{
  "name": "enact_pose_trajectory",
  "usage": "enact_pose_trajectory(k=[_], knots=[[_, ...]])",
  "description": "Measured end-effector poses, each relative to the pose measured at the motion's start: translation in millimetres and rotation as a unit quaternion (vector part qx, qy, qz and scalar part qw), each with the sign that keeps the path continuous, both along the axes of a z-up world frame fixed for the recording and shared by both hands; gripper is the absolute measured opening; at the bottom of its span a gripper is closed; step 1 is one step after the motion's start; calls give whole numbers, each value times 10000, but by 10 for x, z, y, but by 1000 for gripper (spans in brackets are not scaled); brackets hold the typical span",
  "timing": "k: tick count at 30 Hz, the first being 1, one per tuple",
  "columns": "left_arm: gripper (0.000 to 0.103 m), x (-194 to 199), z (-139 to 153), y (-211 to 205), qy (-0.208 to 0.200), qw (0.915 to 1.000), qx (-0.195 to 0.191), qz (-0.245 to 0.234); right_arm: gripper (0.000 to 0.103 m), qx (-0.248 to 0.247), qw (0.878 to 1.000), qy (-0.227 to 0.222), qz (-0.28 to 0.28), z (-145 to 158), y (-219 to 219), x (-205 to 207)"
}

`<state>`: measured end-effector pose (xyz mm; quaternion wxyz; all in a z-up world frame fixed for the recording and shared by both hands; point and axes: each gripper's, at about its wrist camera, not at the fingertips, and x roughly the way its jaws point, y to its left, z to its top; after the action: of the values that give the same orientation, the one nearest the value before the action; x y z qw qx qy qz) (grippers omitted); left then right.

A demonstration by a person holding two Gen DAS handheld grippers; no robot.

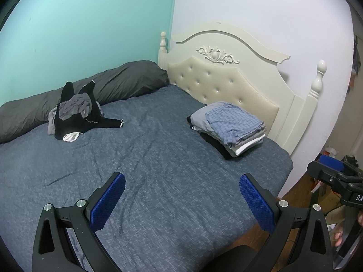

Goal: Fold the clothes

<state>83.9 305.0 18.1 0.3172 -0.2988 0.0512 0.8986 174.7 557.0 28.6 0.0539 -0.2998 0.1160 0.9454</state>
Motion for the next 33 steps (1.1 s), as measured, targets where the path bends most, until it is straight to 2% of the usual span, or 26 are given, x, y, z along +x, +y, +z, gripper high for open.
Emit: enact_pose_trajectory(k=[33], knots=[[103, -5, 41, -29, 115, 9999, -49, 65, 101, 1, 10000, 1, 0, -2, 5, -12]])
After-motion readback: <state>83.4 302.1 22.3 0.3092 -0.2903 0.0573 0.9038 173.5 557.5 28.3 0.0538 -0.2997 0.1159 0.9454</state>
